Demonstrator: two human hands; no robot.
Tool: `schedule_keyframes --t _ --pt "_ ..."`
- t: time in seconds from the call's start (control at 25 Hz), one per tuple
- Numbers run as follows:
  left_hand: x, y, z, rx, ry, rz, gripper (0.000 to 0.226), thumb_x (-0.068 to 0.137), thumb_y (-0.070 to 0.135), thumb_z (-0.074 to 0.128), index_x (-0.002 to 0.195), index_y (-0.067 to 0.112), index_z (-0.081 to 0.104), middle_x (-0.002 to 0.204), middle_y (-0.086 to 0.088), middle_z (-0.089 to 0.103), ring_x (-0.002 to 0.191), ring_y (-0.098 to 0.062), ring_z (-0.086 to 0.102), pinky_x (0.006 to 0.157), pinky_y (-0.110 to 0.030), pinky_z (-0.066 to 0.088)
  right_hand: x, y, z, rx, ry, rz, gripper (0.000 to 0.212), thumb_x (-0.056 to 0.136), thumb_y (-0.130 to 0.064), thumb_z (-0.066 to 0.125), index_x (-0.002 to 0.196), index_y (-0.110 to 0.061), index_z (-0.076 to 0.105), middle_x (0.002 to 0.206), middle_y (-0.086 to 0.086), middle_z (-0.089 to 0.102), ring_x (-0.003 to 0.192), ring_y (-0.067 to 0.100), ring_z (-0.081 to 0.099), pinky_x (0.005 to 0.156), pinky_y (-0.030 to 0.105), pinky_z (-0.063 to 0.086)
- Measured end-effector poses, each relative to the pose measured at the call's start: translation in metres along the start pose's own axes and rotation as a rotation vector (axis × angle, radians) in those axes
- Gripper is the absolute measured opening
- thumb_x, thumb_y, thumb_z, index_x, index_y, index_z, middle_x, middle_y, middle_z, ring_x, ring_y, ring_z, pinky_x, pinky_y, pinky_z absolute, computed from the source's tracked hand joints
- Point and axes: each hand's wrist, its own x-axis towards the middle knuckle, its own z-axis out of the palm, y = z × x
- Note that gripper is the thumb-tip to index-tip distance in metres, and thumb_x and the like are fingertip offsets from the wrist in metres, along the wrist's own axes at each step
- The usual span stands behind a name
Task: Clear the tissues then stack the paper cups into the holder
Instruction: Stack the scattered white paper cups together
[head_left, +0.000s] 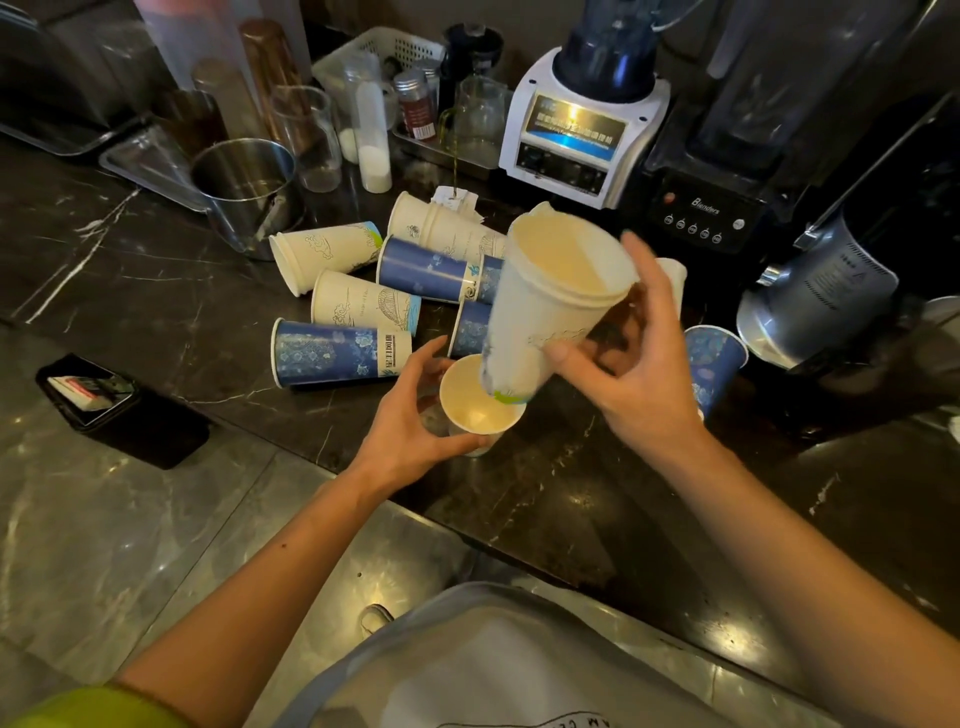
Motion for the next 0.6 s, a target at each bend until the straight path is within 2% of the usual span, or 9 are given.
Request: schedule_keyframes --t 0.08,0.16,0.28,0.32,0.44,0.6 --pt "0.001 0.000 0.000 -0.008 0.002 -0.002 0.112 0.059 0.046 0.090 0.149 0.039 0.026 0.137 0.019 0.049 0.126 0.006 0.049 0.103 -0.018 0.041 -0.003 0.011 0.011 -0.093 -0.089 -0.017 0.090 0.078 -0.038 0.081 0.148 -0.043 0.025 0.149 -0.017 0.037 0.137 0.008 0.040 0.097 0.028 0.051" --pt "0.001 0.000 -0.004 -0.013 0.013 -0.004 0.110 0.057 0.051 0.088 0.147 0.045 0.026 0.138 0.024 0.049 0.127 0.007 0.048 0.103 -0.018 0.042 -0.006 0.024 0.019 -0.221 -0.164 -0.001 0.091 0.077 -0.042 0.080 0.148 -0.045 0.023 0.148 -0.026 0.033 0.138 0.003 0.037 0.101 0.024 0.047" --pt "-0.001 0.001 -0.008 0.003 0.015 0.004 0.104 0.060 0.043 0.091 0.136 0.065 0.024 0.127 0.046 0.046 0.123 0.018 0.046 0.094 -0.003 0.040 -0.008 0.036 0.024 -0.311 -0.228 0.048 0.088 0.077 -0.048 0.078 0.146 -0.049 0.024 0.142 -0.039 0.031 0.134 -0.007 0.036 0.102 0.016 0.043" --pt "-0.002 0.000 -0.009 -0.001 0.013 0.015 0.103 0.061 0.037 0.092 0.136 0.064 0.026 0.128 0.047 0.045 0.124 0.018 0.045 0.093 -0.002 0.039 -0.009 0.040 0.024 -0.326 -0.262 0.063 0.086 0.076 -0.050 0.077 0.145 -0.049 0.025 0.143 -0.037 0.033 0.133 -0.007 0.037 0.103 0.016 0.043" --pt "-0.004 -0.004 -0.009 -0.027 -0.003 0.051 0.098 0.065 0.031 0.091 0.140 0.052 0.033 0.133 0.042 0.046 0.128 0.013 0.045 0.097 -0.005 0.039 -0.016 0.052 0.026 -0.391 -0.377 0.144 0.087 0.076 -0.056 0.073 0.148 -0.041 0.029 0.151 -0.019 0.038 0.138 0.002 0.037 0.108 0.032 0.044" --pt "-0.006 -0.006 -0.009 -0.058 -0.058 0.050 0.094 0.066 0.034 0.091 0.144 0.041 0.039 0.135 0.034 0.051 0.130 0.007 0.046 0.101 -0.009 0.040 -0.026 0.061 0.027 -0.248 -0.373 0.232 0.086 0.082 -0.034 0.077 0.153 -0.027 0.029 0.151 -0.008 0.041 0.137 0.006 0.041 0.105 0.032 0.047"
